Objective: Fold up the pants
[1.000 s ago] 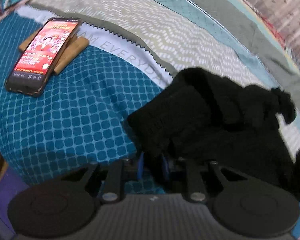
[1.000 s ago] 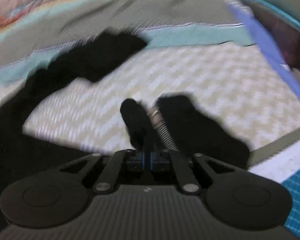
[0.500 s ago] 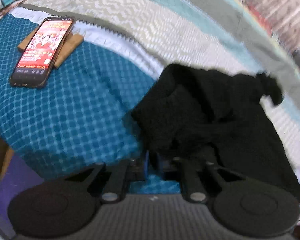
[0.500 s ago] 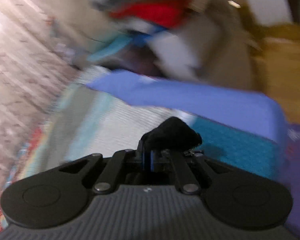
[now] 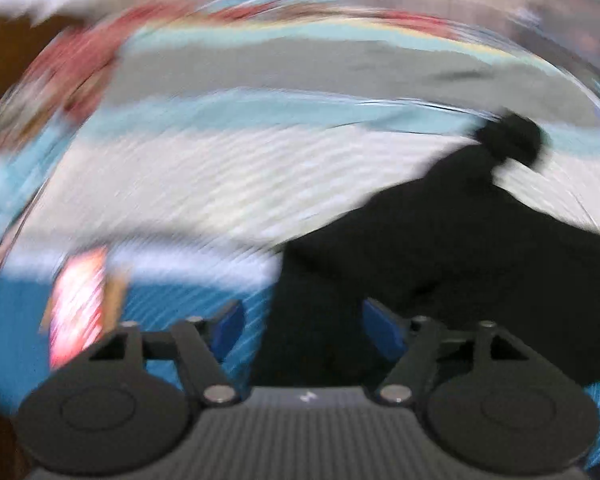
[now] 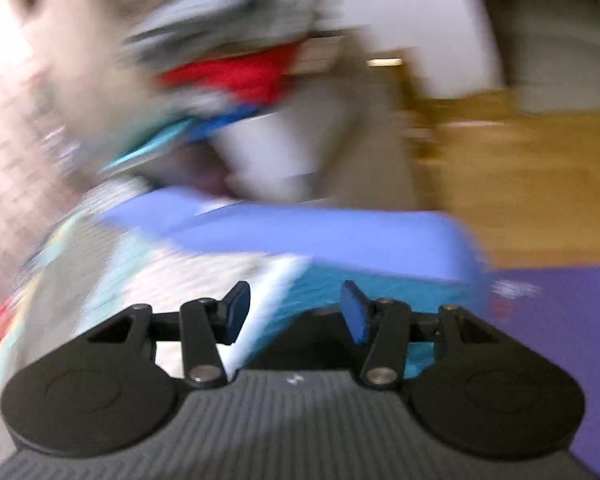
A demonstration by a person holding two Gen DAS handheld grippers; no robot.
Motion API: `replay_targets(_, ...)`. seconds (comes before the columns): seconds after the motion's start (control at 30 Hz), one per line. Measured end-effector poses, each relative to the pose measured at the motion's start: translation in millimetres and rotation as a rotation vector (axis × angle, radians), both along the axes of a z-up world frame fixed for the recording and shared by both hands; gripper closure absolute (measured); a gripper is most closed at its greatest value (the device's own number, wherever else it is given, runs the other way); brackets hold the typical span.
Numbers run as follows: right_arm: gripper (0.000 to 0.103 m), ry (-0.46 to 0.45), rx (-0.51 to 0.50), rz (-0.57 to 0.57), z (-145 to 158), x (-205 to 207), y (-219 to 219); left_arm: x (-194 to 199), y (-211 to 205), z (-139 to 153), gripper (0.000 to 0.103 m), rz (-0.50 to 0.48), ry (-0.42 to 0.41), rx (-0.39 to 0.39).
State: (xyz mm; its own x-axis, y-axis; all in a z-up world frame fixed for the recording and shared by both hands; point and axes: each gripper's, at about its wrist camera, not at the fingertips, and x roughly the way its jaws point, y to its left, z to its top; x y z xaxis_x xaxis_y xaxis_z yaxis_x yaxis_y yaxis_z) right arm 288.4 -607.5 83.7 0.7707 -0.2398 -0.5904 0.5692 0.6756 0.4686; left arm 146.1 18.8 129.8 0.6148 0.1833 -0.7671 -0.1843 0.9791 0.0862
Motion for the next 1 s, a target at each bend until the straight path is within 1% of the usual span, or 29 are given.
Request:
replay_targets(0.03, 0.050, 0.008, -0.013, 0.096, 4.6, 17.2, 18.8, 15.1, -19.6, -7.9, 0.013, -0.074, -0.016, 0.059)
replay_targets(0.1, 0.050, 0.041, -0.064, 0.313, 9.2, 60.2, 68.6, 39.0, -52.4, -27.5, 0.013, -0.179, -0.031, 0.164)
replay_targets(0.17, 0.050, 0.065, -0.135, 0.526, 9.3, 103.9, 127.5, 63.2, -72.8, -47.7, 0.013, -0.258, -0.017, 0.208)
replay_targets(0.23, 0.050, 0.082, -0.202, 0.680, 4.8, 146.5, 179.9, 84.1, -81.3, -66.4, 0.013, -0.274, 0.001, 0.254)
replay_targets(0.3, 0.050, 0.093, -0.246, 0.782, -5.0, 190.0, 227.8, 99.3, -83.7, -80.1, 0.014, -0.256, 0.017, 0.277)
replay_targets(0.33, 0.050, 0.105, -0.256, 0.811, -11.4, 209.6, 245.3, 104.5, -81.6, -84.0, 0.014, -0.246, 0.026, 0.270)
replay_targets(0.4, 0.049, 0.139, -0.266, 0.844, -30.1, 250.9, 277.5, 113.1, -74.7, -89.4, 0.014, -0.223, 0.047, 0.246)
replay_targets(0.43, 0.049, 0.157, -0.270, 0.853, -41.4, 272.4, 288.1, 116.2, -72.3, -91.8, 0.014, -0.214, 0.052, 0.247)
replay_targets(0.47, 0.049, 0.176, -0.279, 0.853, -47.7, 284.1, 299.8, 115.7, -70.3, -92.8, 0.014, -0.209, 0.055, 0.254)
replay_targets(0.5, 0.049, 0.201, -0.290, 0.848, -58.8, 299.6, 310.1, 115.4, -69.3, -93.1, 0.017, -0.205, 0.056, 0.264)
replay_targets(0.53, 0.049, 0.222, -0.296, 0.852, -66.8, 307.5, 320.1, 116.6, -68.4, -95.0, 0.027, -0.198, 0.054, 0.274)
replay_targets(0.57, 0.049, 0.242, -0.296, 0.858, -71.1, 311.4, 329.7, 117.7, -66.7, -95.7, 0.034, -0.187, 0.053, 0.280)
replay_targets(0.6, 0.053, 0.264, -0.299, 0.862, -75.7, 318.1, 333.2, 118.6, -63.4, -95.8, 0.048, -0.173, 0.054, 0.277)
replay_targets(0.63, 0.084, 0.283, -0.312, 0.858, -81.9, 323.2, 333.3, 121.0, -59.8, -94.5, 0.069, -0.167, 0.053, 0.253)
replay_targets(0.67, 0.099, 0.290, -0.317, 0.841, -79.2, 325.8, 331.3, 120.8, -55.2, -90.7, 0.077, -0.157, 0.054, 0.213)
replay_targets(0.7, 0.100, 0.259, -0.304, 0.794, -72.3, 324.1, 318.7, 121.7, -48.4, -85.3, 0.085, -0.141, 0.051, 0.172)
replay_targets(0.77, 0.100, 0.146, -0.252, 0.708, -49.0, 314.4, 282.5, 120.1, -30.8, -67.8, 0.089, -0.090, 0.019, 0.075)
replay_targets(0.83, 0.100, 0.083, -0.221, 0.597, -25.8, 299.3, 226.9, 114.3, -11.1, -49.1, 0.090, -0.044, -0.023, -0.028)
replay_targets(0.9, 0.100, 0.085, -0.262, 0.464, -14.2, 286.6, 172.6, 106.3, 10.0, -35.4, 0.090, 0.008, -0.053, -0.106)
replay_targets(0.97, 0.099, 0.124, -0.303, 0.303, -12.2, 275.2, 120.6, 96.8, 29.1, -27.2, 0.091, 0.059, -0.073, -0.177)
replay_targets(1.0, 0.099, 0.147, -0.299, 0.213, -12.7, 266.6, 90.8, 91.8, 37.3, -24.5, 0.091, 0.078, -0.081, -0.213)
